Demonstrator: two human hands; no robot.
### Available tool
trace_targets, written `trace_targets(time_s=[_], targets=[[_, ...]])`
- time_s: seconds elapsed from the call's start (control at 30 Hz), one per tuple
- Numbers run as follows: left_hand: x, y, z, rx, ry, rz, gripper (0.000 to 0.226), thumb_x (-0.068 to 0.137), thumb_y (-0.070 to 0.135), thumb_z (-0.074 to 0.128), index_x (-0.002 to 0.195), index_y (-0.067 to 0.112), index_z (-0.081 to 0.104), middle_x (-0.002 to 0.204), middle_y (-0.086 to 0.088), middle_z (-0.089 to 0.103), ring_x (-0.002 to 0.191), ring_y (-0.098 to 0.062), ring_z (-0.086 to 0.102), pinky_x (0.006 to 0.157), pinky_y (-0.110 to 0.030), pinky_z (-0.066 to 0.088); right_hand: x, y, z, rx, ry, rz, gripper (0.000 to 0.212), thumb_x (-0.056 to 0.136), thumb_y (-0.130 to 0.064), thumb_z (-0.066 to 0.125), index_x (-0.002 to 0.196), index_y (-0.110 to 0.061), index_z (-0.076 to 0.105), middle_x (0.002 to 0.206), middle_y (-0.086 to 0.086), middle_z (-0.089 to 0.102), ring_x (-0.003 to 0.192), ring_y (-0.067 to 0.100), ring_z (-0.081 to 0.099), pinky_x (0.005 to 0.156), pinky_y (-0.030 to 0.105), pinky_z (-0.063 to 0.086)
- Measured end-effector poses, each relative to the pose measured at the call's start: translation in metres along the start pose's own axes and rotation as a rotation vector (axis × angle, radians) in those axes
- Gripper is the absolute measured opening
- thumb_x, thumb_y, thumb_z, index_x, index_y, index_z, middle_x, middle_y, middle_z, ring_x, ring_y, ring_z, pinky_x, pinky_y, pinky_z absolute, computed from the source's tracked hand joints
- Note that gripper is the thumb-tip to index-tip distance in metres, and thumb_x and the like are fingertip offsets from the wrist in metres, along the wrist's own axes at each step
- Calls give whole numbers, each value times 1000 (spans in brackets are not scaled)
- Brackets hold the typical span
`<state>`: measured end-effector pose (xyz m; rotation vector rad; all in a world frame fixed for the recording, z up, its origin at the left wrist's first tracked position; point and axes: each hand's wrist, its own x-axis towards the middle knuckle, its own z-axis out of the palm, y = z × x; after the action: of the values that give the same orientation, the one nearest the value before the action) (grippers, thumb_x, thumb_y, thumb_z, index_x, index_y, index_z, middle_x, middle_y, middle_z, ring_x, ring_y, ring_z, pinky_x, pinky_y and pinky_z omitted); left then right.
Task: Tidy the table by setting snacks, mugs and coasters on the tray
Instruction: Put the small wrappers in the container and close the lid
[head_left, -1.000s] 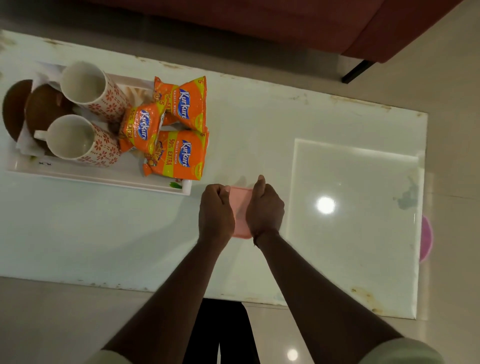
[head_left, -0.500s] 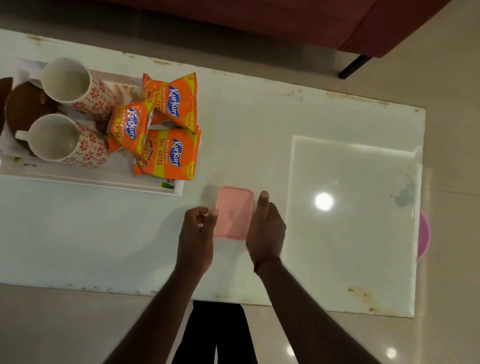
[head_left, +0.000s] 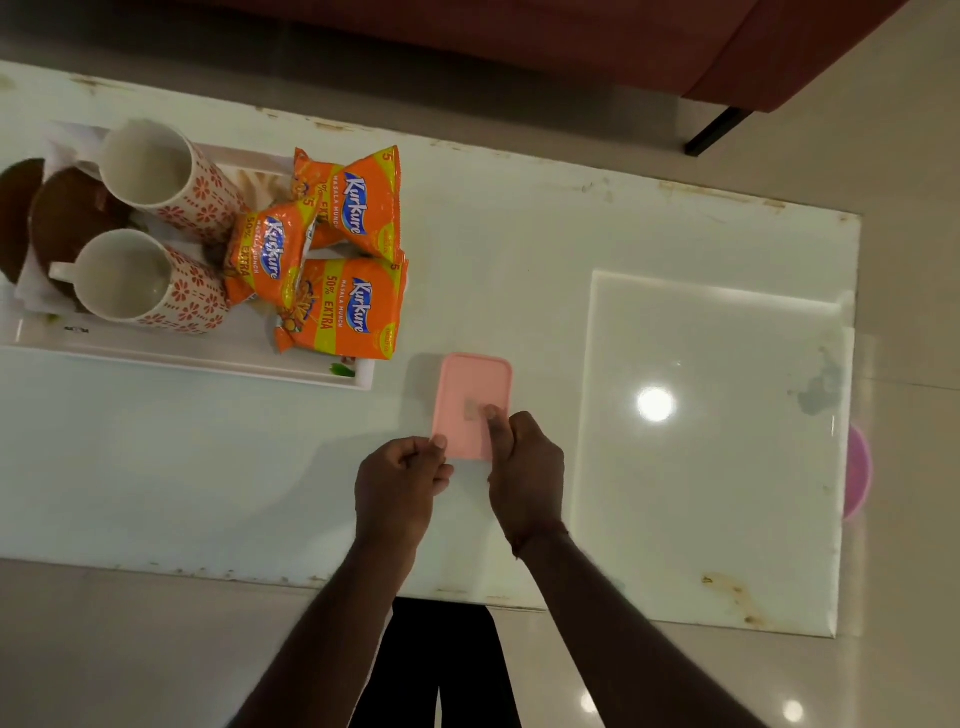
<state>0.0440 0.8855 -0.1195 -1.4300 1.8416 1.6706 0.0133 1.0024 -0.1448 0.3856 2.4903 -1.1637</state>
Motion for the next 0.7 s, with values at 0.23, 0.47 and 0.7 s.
trace_targets(time_s=[0.23,0.47,0.7], targets=[[31,44,12,-41,6,31,21,87,27,68,95,8,69,80,-1,71,76,-16,72,76,-32,60,45,-31,-2,24,36,-29,51,99,-55,42,70,-13,43,61,4,54,59,32,58,56,45,50],[46,52,15,-35,13,9,23,88,28,67,96,6,69,78,-1,69,78,-19,71,81,-38,59,57,-38,3,39,12,-3,51,98,-56,44,69,-13,43,62,1,52,62,33,57,62,49,51],[45,53,15,23,18,38,13,88,30,66,82,19,63,78,0,69,77,-18,71,81,-41,59,56,-39,5,46,6,6,52,98,-56,44,72,-11,45,63,2,53,63,33,58,63,51,52]])
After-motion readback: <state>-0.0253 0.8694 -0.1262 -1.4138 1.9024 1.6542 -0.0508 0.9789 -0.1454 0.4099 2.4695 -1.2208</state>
